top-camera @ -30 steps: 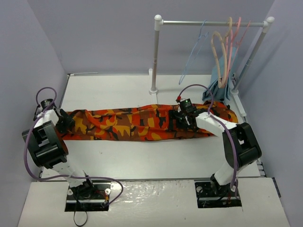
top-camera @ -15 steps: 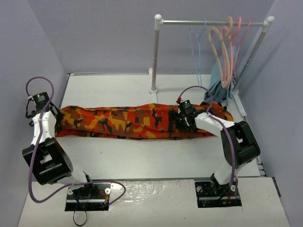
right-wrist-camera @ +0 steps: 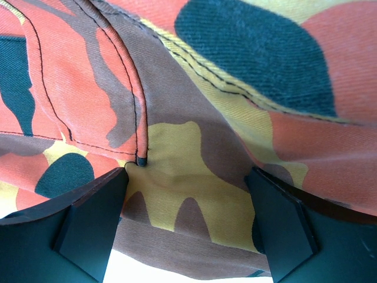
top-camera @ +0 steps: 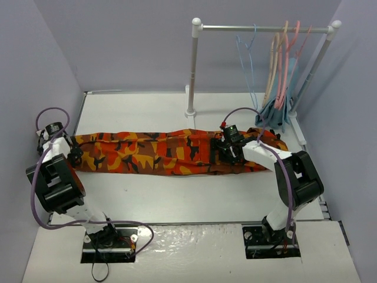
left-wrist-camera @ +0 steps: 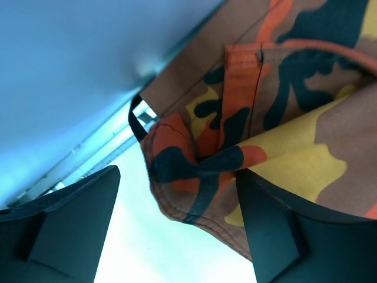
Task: Place the trousers on the hanger
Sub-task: Fold the trousers
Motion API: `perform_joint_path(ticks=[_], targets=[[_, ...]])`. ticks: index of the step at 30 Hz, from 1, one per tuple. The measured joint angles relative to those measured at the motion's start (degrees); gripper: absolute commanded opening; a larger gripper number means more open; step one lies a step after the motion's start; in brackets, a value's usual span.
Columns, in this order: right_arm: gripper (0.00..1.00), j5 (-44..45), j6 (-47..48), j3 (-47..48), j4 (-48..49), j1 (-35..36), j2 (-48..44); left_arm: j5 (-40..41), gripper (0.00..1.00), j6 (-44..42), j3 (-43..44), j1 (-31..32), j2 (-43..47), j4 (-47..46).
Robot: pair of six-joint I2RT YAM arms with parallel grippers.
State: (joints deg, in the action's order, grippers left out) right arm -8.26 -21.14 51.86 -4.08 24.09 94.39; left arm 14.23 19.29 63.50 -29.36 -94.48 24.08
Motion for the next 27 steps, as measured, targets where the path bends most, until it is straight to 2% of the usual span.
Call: perform_joint_path(ticks=[6, 12, 15, 19, 22, 27], targets=[[0.80, 1.7, 0.2, 0.1, -1.3, 1.6, -2.0, -0.2, 0.78, 1.0, 4.3, 1.0, 8.0, -0.7], [0.79, 3.0, 1.7, 5.4, -2.6, 7.8, -2.4, -3.2, 0.78, 1.7, 4.6, 10.4, 13.1, -2.3], [0.79, 3.8, 1.9, 9.1, -1.4, 9.8, 0.0, -6.5, 0.78, 3.0, 2.4, 16.4, 11.5, -3.3], [0.79, 6.0, 1.7, 9.3, 0.9, 9.7, 4.3, -8.9, 0.78, 4.9, -1.2, 20.9, 7.3, -3.2], [0.79, 7.2, 0.6, 6.5, 3.3, 8.7, 7.1, -9.9, 0.78, 6.7, -3.8, 23.6, 4.2, -2.9], [0.80, 5.8, -3.8, -0.8, 9.9, 3.2, 2.9, -11.3, 0.78, 10.0, -6.6, 29.3, 0.8, -2.5]])
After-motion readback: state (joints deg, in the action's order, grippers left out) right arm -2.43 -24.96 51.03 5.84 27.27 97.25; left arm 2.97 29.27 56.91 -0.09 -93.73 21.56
